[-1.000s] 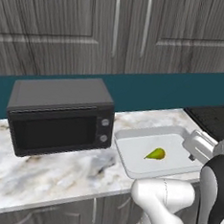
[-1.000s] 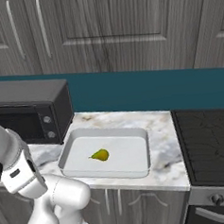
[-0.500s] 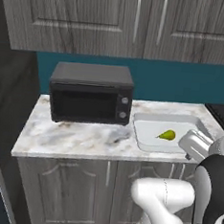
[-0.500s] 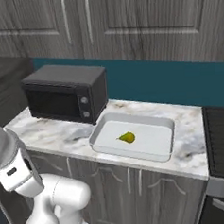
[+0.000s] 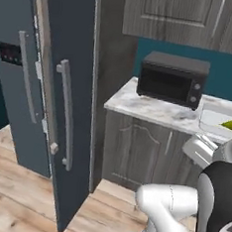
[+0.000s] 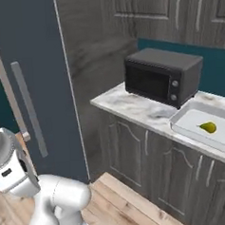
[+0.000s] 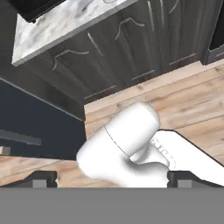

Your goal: Pick the orange and pear from the fridge and place them inside the tupperware on the counter.

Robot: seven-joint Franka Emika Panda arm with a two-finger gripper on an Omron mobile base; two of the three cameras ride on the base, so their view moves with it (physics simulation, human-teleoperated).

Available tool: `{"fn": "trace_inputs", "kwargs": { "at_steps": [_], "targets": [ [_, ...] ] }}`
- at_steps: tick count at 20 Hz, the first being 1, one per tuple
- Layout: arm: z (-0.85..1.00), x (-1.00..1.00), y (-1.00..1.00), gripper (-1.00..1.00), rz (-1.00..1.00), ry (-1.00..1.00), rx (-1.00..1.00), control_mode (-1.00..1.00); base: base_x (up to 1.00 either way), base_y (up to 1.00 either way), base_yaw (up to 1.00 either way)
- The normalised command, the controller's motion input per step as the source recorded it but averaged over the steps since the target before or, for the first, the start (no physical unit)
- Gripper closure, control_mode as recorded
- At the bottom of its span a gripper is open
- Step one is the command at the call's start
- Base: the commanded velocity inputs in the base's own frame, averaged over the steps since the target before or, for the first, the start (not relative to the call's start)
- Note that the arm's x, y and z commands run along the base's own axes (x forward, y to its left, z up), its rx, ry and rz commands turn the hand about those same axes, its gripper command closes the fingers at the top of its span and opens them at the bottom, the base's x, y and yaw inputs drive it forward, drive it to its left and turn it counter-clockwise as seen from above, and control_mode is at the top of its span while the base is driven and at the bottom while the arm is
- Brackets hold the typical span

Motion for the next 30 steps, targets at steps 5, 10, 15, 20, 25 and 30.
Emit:
{"fn": "trace_inputs", "kwargs": {
  "at_steps": [5, 10, 15, 20, 25, 30],
  "targets": [
    [0.0, 0.0, 0.0, -1.0, 0.0, 0.0, 0.0, 1.0, -0.77, 0.57, 0.93],
    [0.0, 0.0, 0.0, -1.0, 0.0, 0.0, 0.0, 1.0, 0.11, 0.63, 0.8],
    [0.0, 0.0, 0.0, -1.0, 0.0, 0.0, 0.0, 1.0, 0.55, 0.57, 0.11],
    [0.0, 0.0, 0.0, -1.0, 0.0, 0.0, 0.0, 1.0, 0.65, 0.49, -0.17],
    [0.0, 0.0, 0.0, -1.0, 0.0, 0.0, 0.0, 1.0, 0.68, 0.71, -0.25],
    [0.0, 0.0, 0.0, -1.0, 0.0, 0.0, 0.0, 1.0, 0.76, 0.81, -0.32]
  ]
}}
